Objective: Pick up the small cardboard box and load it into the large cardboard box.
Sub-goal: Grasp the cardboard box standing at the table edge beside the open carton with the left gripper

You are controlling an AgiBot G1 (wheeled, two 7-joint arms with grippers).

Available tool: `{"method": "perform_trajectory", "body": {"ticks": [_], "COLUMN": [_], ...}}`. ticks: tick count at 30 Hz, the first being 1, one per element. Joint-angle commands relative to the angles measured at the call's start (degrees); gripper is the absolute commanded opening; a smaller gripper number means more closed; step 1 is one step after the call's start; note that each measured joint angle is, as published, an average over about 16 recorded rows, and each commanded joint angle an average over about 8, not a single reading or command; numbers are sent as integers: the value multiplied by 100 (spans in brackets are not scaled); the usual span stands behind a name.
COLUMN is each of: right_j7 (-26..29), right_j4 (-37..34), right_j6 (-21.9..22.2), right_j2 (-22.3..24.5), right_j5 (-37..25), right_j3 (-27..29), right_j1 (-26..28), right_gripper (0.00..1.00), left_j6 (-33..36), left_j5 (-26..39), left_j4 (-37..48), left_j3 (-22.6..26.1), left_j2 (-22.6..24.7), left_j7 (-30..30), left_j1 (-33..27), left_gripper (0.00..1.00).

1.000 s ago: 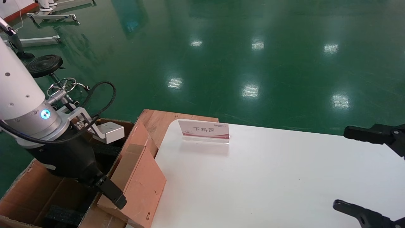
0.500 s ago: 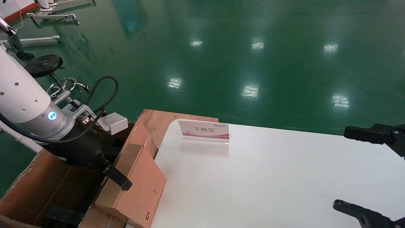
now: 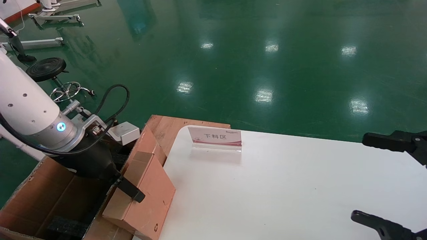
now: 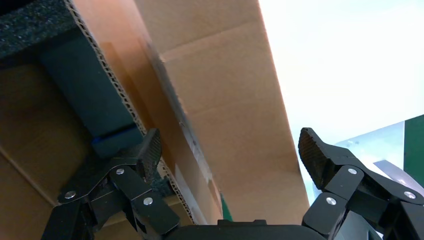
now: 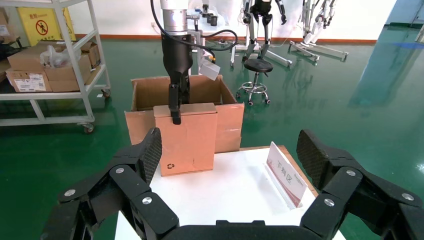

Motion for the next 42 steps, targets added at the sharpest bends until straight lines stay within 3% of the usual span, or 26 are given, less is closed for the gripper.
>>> {"method": "perform_trajectory", "body": {"ticks": [1,9,10,11,17,18,19,20,42], "right_j7": [0,-2,-2,-2,-2,-2,-2,-2,-2], "right_j4": [0,-1,-1,-1,-2,-2,-2,-2,-2], "right_j6": [0,2,2,2,3,3,3,3,3], "right_j2": [0,1,1,1,1,1,1,1,1], "right_j5": [0,2,3,3,3,3,4,4,3], "right_j3": [-1,-4,-5,-5,-5,-5,-5,-5,-2], "right_j1": [0,-1,-1,-1,-1,-1,-1,-1,-1], "right_gripper": [100,100,95,82,7,0,0,0,0], "left_j6": [-15,-121,-126,-131,-135,-134,-132,-130,-108], "left_j5": [-1,-56,-57,-58,-63,-63,-63,-64,-59], "left_j4": [2,4,4,5,6,6,6,6,6], "left_j3": [9,8,8,8,5,5,4,4,3], "left_j2": [8,-52,-57,-61,-63,-61,-59,-57,-41], "left_j7": [-1,108,116,122,117,114,111,109,86], "left_j1": [36,165,170,176,177,175,173,171,151], "left_gripper": [100,100,100,100,26,14,1,0,0]}}
